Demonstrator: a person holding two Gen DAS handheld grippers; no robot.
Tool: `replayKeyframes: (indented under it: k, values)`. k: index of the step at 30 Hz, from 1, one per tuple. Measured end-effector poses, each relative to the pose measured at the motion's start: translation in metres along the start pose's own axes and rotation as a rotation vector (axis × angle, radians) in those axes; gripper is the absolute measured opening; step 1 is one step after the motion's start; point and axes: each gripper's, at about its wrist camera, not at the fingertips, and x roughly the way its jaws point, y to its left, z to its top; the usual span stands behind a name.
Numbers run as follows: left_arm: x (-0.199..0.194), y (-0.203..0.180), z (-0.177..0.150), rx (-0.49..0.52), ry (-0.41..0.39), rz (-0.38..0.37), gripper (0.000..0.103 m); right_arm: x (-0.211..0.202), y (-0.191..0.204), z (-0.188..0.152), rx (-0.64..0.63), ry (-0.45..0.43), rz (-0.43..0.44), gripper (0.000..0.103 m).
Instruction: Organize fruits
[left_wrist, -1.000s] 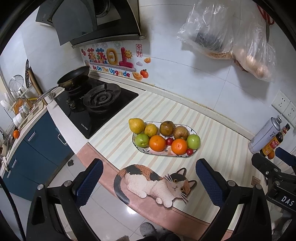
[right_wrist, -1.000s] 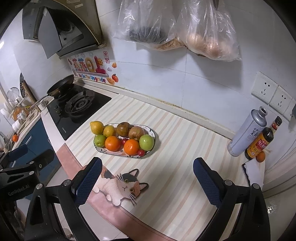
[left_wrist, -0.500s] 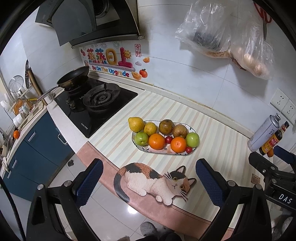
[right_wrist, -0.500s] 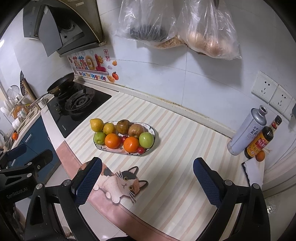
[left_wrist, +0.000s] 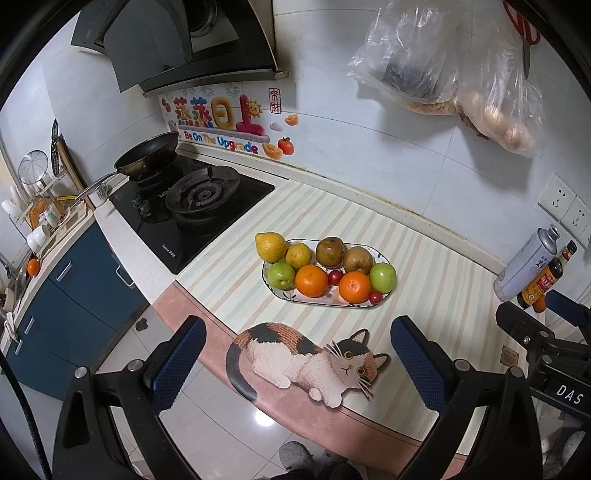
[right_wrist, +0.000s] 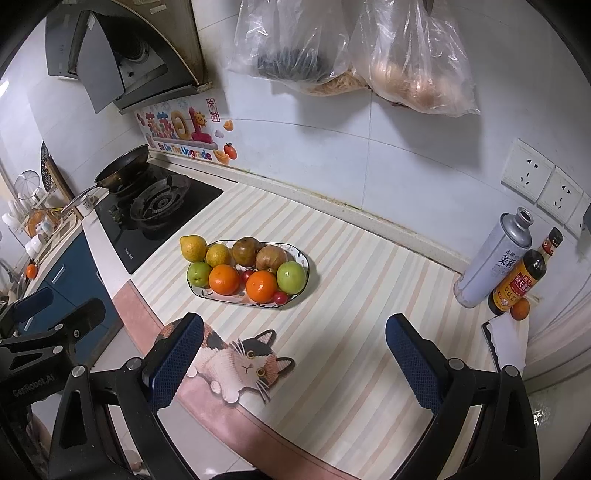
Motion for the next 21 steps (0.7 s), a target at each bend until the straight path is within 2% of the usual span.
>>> replayKeyframes:
  k: [21]
  values:
    - [-0.0042, -0.0062, -0.0025, 0.001, -0.002, -0.004, 0.102, -0.0088, 0.0014, 0.0005, -0.001, -0.010, 0.011, 0.101]
